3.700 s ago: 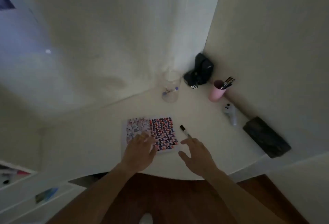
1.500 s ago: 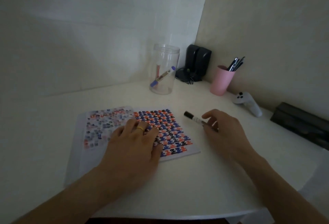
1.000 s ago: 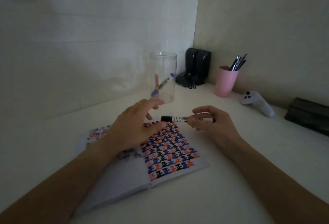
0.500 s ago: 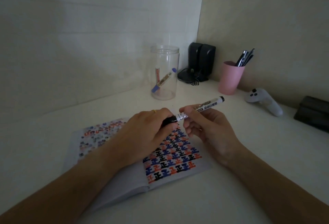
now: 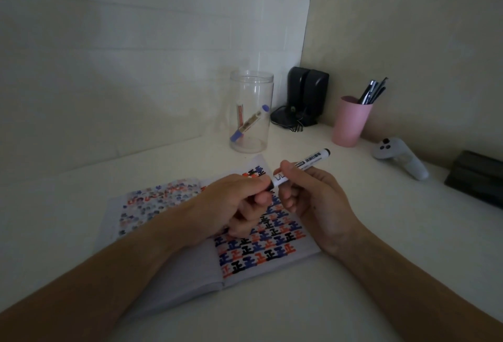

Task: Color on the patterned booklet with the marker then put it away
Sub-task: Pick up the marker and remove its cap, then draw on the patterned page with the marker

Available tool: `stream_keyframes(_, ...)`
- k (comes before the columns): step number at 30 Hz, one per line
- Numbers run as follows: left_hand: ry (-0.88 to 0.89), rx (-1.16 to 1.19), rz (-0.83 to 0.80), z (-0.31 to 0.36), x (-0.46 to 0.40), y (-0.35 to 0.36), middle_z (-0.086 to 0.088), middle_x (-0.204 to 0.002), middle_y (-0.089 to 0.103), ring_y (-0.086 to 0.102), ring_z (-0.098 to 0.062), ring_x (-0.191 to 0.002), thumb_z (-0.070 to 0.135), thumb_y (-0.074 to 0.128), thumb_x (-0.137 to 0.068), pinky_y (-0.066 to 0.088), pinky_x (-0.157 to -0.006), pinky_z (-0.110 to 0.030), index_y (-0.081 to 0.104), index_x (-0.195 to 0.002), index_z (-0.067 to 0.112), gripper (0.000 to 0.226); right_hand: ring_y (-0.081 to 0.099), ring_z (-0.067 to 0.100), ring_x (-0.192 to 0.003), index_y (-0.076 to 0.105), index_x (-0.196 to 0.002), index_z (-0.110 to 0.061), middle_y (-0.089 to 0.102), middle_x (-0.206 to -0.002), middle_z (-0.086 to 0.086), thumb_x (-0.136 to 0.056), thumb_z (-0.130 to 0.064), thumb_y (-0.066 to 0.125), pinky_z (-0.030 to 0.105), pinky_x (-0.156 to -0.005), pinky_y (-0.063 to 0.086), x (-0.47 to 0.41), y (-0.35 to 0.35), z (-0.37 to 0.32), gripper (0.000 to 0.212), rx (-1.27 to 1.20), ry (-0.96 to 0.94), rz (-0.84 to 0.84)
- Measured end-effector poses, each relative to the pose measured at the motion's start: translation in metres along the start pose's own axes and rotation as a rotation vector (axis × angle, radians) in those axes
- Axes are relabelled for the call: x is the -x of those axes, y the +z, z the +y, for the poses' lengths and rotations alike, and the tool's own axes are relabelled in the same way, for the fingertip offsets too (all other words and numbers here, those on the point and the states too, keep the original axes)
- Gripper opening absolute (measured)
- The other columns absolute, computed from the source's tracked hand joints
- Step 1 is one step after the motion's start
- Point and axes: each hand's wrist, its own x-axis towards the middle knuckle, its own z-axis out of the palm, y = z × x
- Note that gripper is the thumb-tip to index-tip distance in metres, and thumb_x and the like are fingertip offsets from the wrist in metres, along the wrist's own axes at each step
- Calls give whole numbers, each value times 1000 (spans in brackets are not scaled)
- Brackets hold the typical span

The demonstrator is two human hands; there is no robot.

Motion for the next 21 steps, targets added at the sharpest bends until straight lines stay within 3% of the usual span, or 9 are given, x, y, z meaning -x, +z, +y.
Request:
stream_keyframes(2,70,-350,122,2,3,4,7,-52,30,24,-10,-41,39,30,-104,27,-43,-21,40,-66,18,44,52,14,-49,68,-83,2,60,-55,6,-95,-21,62,23,-50,44,1,0,2,27,15,-6,16)
stream_keyframes(4,263,-934,271,4,6,6,6,-52,35,33,-12,-42,36,28,-106,28,-47,-23,38,-68,19,42,52,14,-49,69,-78,-1,61,-55,5,-94,-22,63,24,-50,43,0,2,2,27,31,-13,38)
stream_keyframes(7,371,-1470,327,6,13,7,7,-55,41,40,-10,-42,41,22,-104,32,-47,-26,39,-82,22,33,48,12,-47,70,-74,-7,57,-56,2,-93,-23,66,21,-45,42,-7,-11,-3,25,-39,20,243)
stream_keyframes(9,373,-1469,364,3,19,4,10,-55,41,40,-7,-42,44,21,-102,28,-46,-23,40,-86,23,33,48,13,-48,70,-77,-6,57,-56,3,-93,-23,67,21,-43,42,-10,-26,-10,24,-51,16,347)
stream_keyframes(13,470,-1401,482,1,22,-8,11,-59,45,45,-6,-47,48,21,-103,33,-48,-21,41,-85,26,35,50,15,-48,72,-82,-2,60,-56,4,-93,-21,66,23,-44,43,-11,-34,-5,23,7,-10,276)
stream_keyframes(16,494,-1411,421,-2,20,-15,12,-72,49,49,-7,-61,50,28,-103,42,-58,-25,43,-92,29,28,52,17,-50,72,-84,-1,61,-57,7,-91,-17,67,24,-46,44,-14,-30,-4,18,-17,2,275)
stream_keyframes(21,406,-1405,348,-10,21,-24,11,-91,62,57,-6,-74,64,28,-96,51,-65,-31,56,-105,32,43,59,20,-58,75,-91,-1,67,-63,9,-91,-9,63,26,-55,50,0,-25,-21,15,76,46,231)
